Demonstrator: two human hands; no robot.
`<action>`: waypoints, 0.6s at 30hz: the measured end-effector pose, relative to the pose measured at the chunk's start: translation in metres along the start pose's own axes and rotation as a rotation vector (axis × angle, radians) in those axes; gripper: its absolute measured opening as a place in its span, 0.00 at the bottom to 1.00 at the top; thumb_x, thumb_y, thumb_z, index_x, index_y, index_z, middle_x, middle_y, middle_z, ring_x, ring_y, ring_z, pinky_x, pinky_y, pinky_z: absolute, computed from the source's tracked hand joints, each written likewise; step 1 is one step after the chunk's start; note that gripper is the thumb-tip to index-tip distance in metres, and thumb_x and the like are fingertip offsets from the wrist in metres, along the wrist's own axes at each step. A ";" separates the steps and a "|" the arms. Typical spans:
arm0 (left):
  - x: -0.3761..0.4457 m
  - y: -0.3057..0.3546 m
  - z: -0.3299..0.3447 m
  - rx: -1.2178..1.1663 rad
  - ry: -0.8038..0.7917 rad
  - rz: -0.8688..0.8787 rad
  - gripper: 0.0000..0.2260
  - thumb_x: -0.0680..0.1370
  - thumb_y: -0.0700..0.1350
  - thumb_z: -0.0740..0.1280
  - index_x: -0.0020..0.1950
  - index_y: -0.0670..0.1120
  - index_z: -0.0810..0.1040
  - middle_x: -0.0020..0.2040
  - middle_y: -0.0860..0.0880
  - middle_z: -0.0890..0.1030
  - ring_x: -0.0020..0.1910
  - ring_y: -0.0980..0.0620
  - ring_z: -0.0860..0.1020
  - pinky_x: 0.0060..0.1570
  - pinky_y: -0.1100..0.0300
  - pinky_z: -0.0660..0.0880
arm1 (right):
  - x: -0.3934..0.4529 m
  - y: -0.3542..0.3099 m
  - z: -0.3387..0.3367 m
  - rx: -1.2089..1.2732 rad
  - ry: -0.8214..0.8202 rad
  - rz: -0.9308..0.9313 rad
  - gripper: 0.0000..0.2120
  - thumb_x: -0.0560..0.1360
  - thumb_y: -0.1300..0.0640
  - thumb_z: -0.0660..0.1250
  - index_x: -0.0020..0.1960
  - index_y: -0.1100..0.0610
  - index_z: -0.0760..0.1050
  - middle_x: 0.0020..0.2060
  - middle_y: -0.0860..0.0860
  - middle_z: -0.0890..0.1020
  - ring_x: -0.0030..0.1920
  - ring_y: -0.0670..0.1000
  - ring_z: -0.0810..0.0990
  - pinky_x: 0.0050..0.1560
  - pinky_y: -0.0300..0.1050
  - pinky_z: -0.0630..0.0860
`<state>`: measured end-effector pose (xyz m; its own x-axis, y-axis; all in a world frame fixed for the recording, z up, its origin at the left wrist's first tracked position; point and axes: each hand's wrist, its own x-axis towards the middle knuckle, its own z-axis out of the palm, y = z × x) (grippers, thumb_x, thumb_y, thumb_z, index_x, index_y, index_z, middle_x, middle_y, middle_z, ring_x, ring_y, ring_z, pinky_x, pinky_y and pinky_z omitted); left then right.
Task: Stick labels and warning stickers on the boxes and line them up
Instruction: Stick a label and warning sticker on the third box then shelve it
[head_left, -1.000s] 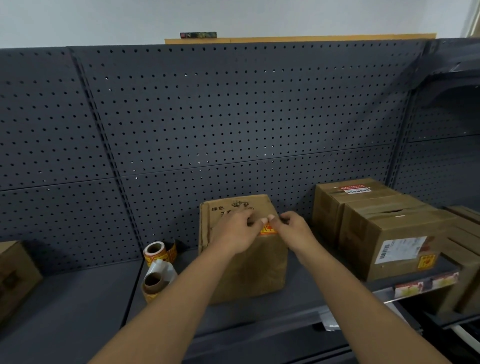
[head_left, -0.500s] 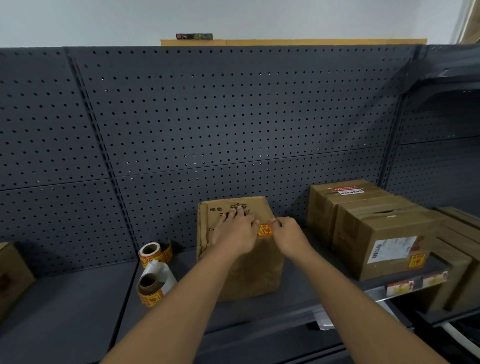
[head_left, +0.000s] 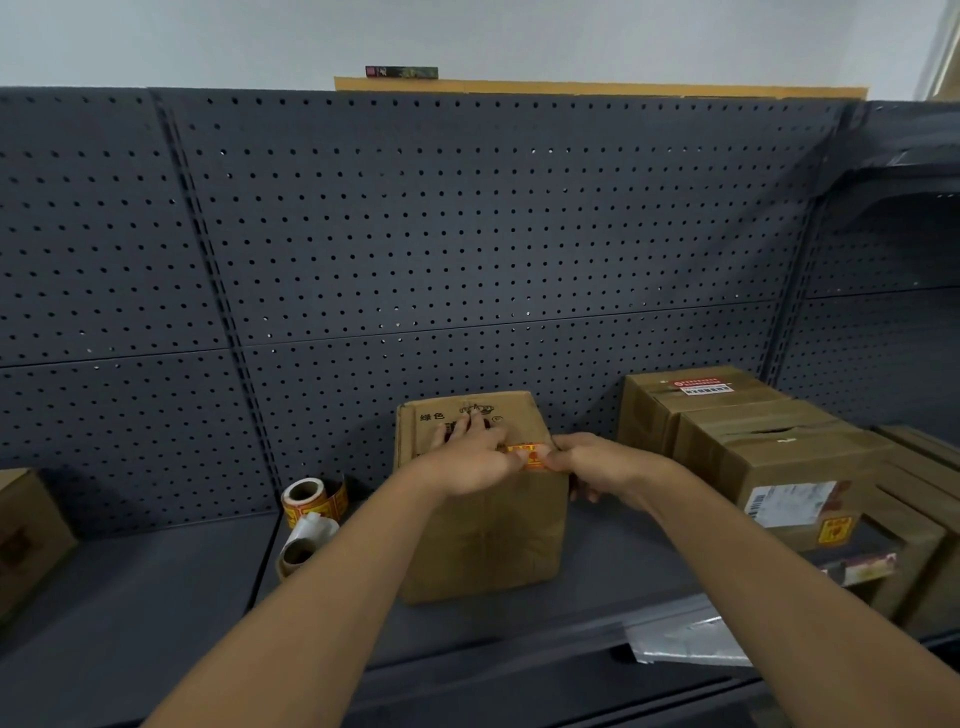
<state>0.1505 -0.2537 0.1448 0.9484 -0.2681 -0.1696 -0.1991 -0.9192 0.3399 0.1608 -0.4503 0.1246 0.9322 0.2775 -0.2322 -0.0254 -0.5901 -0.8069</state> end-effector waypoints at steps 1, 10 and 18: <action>0.000 -0.001 0.000 -0.006 -0.005 0.009 0.30 0.86 0.60 0.52 0.85 0.51 0.50 0.84 0.42 0.41 0.83 0.44 0.37 0.80 0.44 0.35 | 0.000 0.002 -0.001 0.014 -0.015 0.002 0.15 0.85 0.47 0.59 0.61 0.54 0.77 0.47 0.53 0.80 0.40 0.49 0.75 0.34 0.41 0.67; 0.006 0.003 0.009 0.013 0.028 0.063 0.24 0.87 0.53 0.50 0.84 0.52 0.54 0.85 0.45 0.44 0.83 0.42 0.40 0.80 0.45 0.35 | -0.006 0.009 -0.012 0.164 -0.139 0.056 0.14 0.86 0.50 0.56 0.64 0.51 0.77 0.50 0.55 0.80 0.45 0.53 0.76 0.40 0.43 0.72; 0.018 0.003 0.031 0.057 0.419 -0.025 0.21 0.84 0.63 0.53 0.70 0.54 0.74 0.70 0.52 0.76 0.71 0.49 0.72 0.73 0.46 0.67 | 0.006 -0.009 0.010 -0.076 0.271 -0.067 0.23 0.85 0.42 0.57 0.37 0.54 0.71 0.29 0.49 0.71 0.30 0.49 0.69 0.32 0.44 0.66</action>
<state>0.1590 -0.2703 0.1137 0.9691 -0.1159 0.2178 -0.1771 -0.9415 0.2869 0.1632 -0.4359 0.1255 0.9937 0.1109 -0.0181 0.0569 -0.6351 -0.7704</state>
